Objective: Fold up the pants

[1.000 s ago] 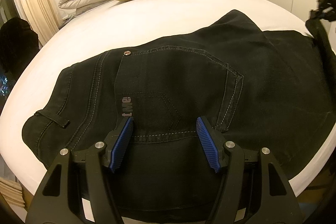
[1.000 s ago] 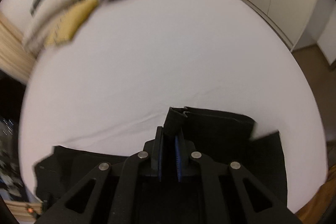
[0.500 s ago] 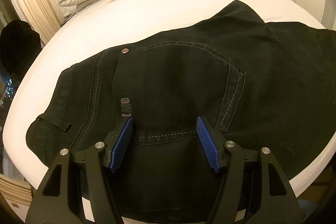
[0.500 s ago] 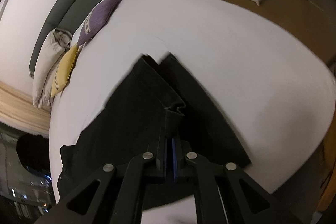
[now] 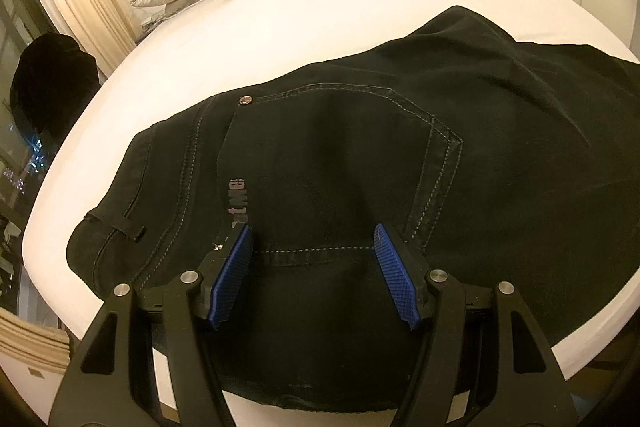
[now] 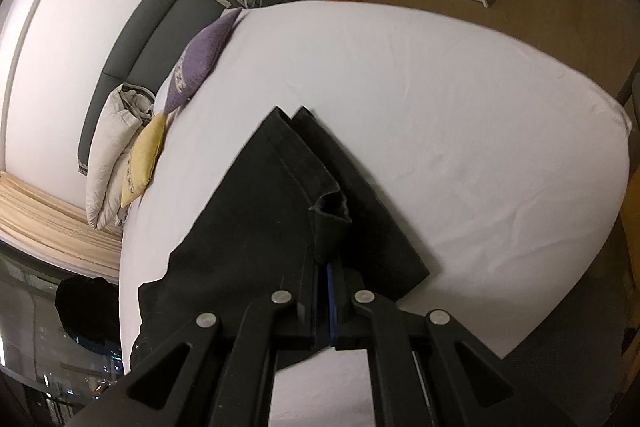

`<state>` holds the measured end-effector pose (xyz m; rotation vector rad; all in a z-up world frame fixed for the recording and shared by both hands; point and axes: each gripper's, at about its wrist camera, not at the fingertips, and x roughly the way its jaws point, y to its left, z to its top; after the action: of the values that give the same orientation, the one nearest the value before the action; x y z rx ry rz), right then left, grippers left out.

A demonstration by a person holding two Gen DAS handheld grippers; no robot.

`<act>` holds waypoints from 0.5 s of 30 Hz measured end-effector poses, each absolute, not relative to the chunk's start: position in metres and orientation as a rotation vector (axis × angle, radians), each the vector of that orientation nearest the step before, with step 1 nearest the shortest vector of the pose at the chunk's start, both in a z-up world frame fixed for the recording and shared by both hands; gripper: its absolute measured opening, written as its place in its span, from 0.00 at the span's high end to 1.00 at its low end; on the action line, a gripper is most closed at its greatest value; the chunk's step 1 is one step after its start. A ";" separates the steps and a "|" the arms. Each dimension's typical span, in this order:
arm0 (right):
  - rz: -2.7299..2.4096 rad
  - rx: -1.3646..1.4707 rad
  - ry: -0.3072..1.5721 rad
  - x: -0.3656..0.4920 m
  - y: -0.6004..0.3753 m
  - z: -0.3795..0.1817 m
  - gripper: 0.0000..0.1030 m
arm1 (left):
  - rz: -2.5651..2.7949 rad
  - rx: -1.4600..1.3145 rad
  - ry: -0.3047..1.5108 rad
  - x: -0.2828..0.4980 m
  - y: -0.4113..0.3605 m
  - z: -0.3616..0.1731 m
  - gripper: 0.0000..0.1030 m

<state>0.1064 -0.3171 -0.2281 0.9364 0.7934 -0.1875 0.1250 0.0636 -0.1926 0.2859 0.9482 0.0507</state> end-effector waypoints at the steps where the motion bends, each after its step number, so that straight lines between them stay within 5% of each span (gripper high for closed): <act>1: -0.187 0.933 0.790 0.104 -0.321 -0.228 0.97 | 0.049 0.287 0.949 0.125 0.061 -0.192 0.40; 15: -0.180 0.990 0.798 0.098 -0.339 -0.261 0.97 | 0.070 0.271 0.941 0.124 0.062 -0.193 0.37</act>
<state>0.0978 -0.3391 -0.2609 0.9898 0.7979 -0.1802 0.1236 0.0620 -0.1929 0.2708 0.9414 0.0699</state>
